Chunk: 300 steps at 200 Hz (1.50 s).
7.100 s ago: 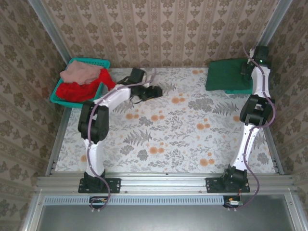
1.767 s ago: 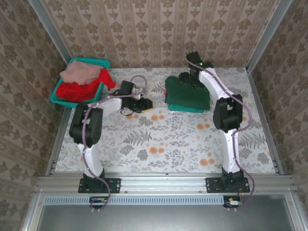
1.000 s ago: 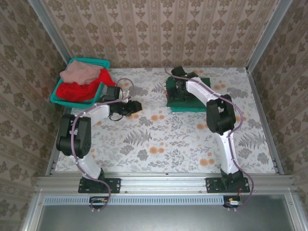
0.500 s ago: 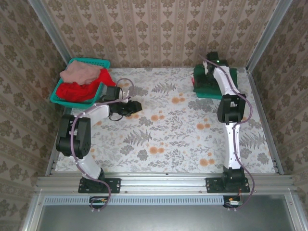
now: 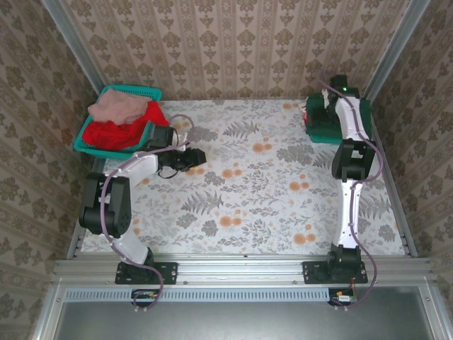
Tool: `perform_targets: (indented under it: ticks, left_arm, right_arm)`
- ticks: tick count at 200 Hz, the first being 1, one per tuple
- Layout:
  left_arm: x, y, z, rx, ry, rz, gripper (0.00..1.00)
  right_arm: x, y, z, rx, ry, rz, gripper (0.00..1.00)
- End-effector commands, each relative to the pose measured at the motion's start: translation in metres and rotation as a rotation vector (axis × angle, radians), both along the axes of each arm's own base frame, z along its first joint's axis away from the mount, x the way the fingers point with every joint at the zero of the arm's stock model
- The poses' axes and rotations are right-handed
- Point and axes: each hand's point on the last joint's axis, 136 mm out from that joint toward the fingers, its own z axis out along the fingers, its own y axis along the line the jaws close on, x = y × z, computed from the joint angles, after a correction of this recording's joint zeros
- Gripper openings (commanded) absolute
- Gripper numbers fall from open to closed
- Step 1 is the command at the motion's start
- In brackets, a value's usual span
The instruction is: Fold and stack the t-shirts
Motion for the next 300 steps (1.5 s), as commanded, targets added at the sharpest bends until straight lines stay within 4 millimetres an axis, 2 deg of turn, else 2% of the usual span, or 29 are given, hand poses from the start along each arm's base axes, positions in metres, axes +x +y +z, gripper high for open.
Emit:
perform_targets:
  ticks: [1,22,56,69,99,112,131,147,156,169,187,190,196,204,216,224,233,240,251,256,262,279,300]
  left_arm:
    - [-0.003,0.007,0.014,0.020,-0.040,-0.005,0.39]
    - [-0.004,0.009,0.019,0.023,-0.049,-0.003,0.44]
    - [-0.005,0.018,0.032,0.056,-0.087,0.027,0.59]
    - [-0.006,0.023,0.038,0.057,-0.100,0.043,0.61]
    - [-0.008,0.040,0.052,0.074,-0.148,0.092,0.61]
    - [-0.009,0.055,0.057,0.108,-0.173,0.134,0.64]
    - [-0.007,0.092,0.060,0.211,-0.204,0.245,0.79]
    - [-0.006,0.121,0.061,0.277,-0.227,0.334,0.93]
    - [-0.006,0.136,0.061,0.299,-0.233,0.381,1.00]
    - [-0.005,0.156,0.063,0.334,-0.246,0.452,1.00]
    - [-0.009,0.194,0.065,0.491,-0.307,0.590,1.00]
    - [-0.011,0.201,0.063,0.521,-0.316,0.612,1.00]
    - [-0.013,0.211,0.064,0.570,-0.354,0.646,1.00]
    - [-0.014,0.219,0.067,0.638,-0.448,0.639,1.00]
    - [-0.018,0.229,0.056,0.724,-0.564,0.632,1.00]
    - [-0.021,0.232,0.043,0.760,-0.613,0.624,1.00]
    - [-0.021,0.234,0.029,0.780,-0.644,0.608,1.00]
    - [-0.021,0.231,0.016,0.786,-0.647,0.572,1.00]
    - [-0.019,0.229,-0.005,0.792,-0.620,0.537,1.00]
    - [-0.011,0.229,-0.001,0.787,-0.634,0.547,1.00]
    - [-0.010,0.228,-0.008,0.775,-0.587,0.535,1.00]
    - [0.008,0.223,-0.004,0.755,-0.657,0.521,1.00]
    - [0.027,0.216,0.009,0.692,-0.801,0.510,1.00]
  right_arm:
    - [-0.010,-0.012,-0.013,-0.042,0.054,-0.022,1.00]
    - [-0.008,-0.007,0.008,-0.033,0.017,-0.023,1.00]
    - [-0.004,0.015,0.073,-0.041,-0.107,-0.029,1.00]
    - [-0.004,0.025,0.092,-0.044,-0.151,-0.024,1.00]
    - [-0.015,0.042,0.109,-0.050,-0.168,-0.030,1.00]
    - [-0.027,0.051,0.115,-0.035,-0.172,-0.035,1.00]
    - [-0.049,0.070,0.122,0.004,-0.229,-0.029,1.00]
    - [-0.079,0.081,0.128,0.024,-0.287,-0.046,1.00]
    - [-0.097,0.085,0.130,0.038,-0.318,-0.068,1.00]
    - [-0.129,0.091,0.130,0.055,-0.360,-0.099,1.00]
    - [-0.168,0.096,0.132,0.047,-0.490,-0.122,1.00]
    - [-0.173,0.097,0.122,0.047,-0.490,-0.124,1.00]
    - [-0.188,0.098,0.127,0.068,-0.556,-0.133,1.00]
    - [-0.206,0.096,0.118,0.091,-0.621,-0.155,1.00]
    - [-0.222,0.101,0.107,0.108,-0.760,-0.103,1.00]
    - [-0.230,0.103,0.103,0.105,-0.859,-0.064,1.00]
    - [-0.240,0.099,0.090,0.086,-0.916,-0.068,1.00]
    - [-0.243,0.095,0.082,0.071,-0.923,-0.085,1.00]
    - [-0.240,0.090,0.063,0.035,-0.834,-0.096,1.00]
    - [-0.235,0.087,0.058,0.018,-0.801,-0.112,1.00]
    - [-0.231,0.084,0.051,0.000,-0.739,-0.135,1.00]
    - [-0.212,0.080,0.047,-0.036,-0.710,-0.139,1.00]
    - [-0.189,0.086,0.061,-0.019,-0.837,-0.103,1.00]
